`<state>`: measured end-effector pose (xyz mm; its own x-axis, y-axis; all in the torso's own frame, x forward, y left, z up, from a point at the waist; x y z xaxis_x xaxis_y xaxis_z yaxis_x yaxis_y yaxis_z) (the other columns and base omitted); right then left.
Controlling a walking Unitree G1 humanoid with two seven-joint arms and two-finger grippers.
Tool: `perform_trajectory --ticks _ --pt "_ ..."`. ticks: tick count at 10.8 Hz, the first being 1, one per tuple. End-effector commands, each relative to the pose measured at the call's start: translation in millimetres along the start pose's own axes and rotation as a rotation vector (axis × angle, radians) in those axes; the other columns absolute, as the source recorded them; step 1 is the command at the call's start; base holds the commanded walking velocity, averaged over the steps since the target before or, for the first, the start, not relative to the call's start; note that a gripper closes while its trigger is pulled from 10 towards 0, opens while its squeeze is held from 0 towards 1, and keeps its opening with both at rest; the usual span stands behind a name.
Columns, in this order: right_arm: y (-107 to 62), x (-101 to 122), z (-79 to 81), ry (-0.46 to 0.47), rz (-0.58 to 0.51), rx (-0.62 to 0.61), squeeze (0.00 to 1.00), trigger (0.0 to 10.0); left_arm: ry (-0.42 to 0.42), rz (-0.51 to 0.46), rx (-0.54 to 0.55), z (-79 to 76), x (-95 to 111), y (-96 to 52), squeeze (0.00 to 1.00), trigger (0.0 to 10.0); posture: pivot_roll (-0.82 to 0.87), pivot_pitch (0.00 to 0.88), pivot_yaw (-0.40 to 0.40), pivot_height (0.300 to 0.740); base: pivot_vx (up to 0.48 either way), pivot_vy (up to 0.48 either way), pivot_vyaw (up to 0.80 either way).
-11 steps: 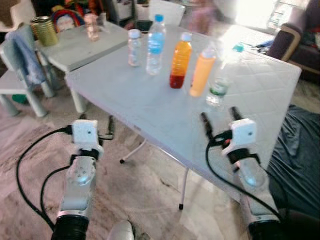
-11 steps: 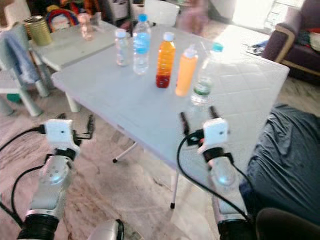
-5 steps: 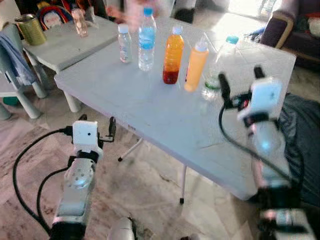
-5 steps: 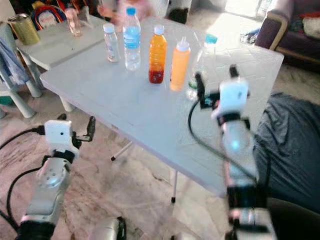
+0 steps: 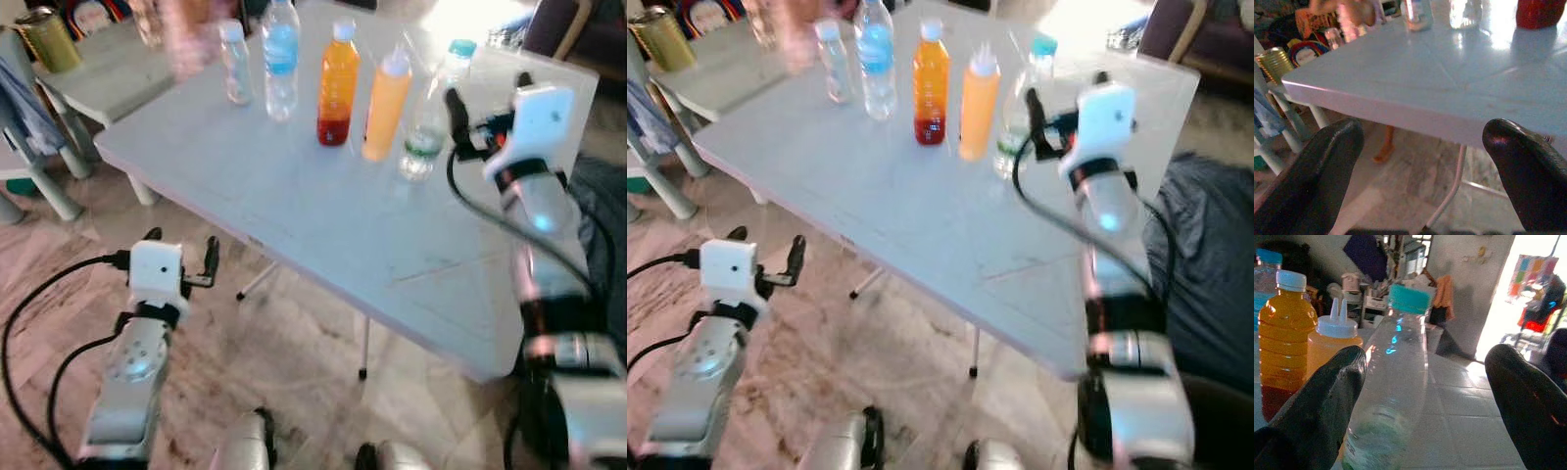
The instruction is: Restocking fridge
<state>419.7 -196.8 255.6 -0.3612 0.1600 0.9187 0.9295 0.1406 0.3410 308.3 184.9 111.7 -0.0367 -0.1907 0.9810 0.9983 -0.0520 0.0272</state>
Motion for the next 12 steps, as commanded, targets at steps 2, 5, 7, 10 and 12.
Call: perform_trajectory --ticks 2,5,7,10,12 --pt "15.6 14 10.8 0.032 -0.032 0.076 0.0 10.0 0.032 0.016 -0.008 7.4 2 -6.5 0.0 10.0 0.26 0.234 0.063 0.74 0.0 0.0 0.0" --pt "40.5 41 19.3 -0.007 -0.088 0.121 0.0 10.0 0.055 0.023 -0.014 13.3 7 -7.9 0.0 10.0 0.29 0.237 0.078 0.74 0.0 0.0 0.0" --pt "48.7 52 15.5 -0.033 -0.108 0.109 0.0 10.0 0.061 0.027 -0.024 12.4 9 -7.6 0.0 10.0 0.29 0.236 0.082 0.74 0.0 0.0 0.0" --pt "55.6 58 2.8 -0.065 -0.106 0.059 0.0 10.0 0.061 0.031 -0.041 9.2 9 -6.6 0.0 10.0 0.28 0.235 0.086 0.74 0.0 0.0 0.0" --pt "57.3 61 0.8 -0.079 -0.113 0.048 0.0 0.0 0.06 0.032 -0.043 8.5 9 -5.8 0.0 10.0 0.28 0.233 0.083 0.74 0.0 0.0 0.0"
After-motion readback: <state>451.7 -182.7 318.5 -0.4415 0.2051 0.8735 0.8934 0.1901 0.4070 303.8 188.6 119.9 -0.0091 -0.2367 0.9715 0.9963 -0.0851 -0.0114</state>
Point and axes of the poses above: a point about 5 cm out from each wrist's last joint towards the gripper, its own y axis pointing out of the wrist towards the gripper, its own x axis along the axis of the wrist's last joint, z = x × y, the point moved 5 cm from there along y, pointing out of the wrist towards the gripper, and after that the axes turned 1 degree about y, right-handed, at the moved point
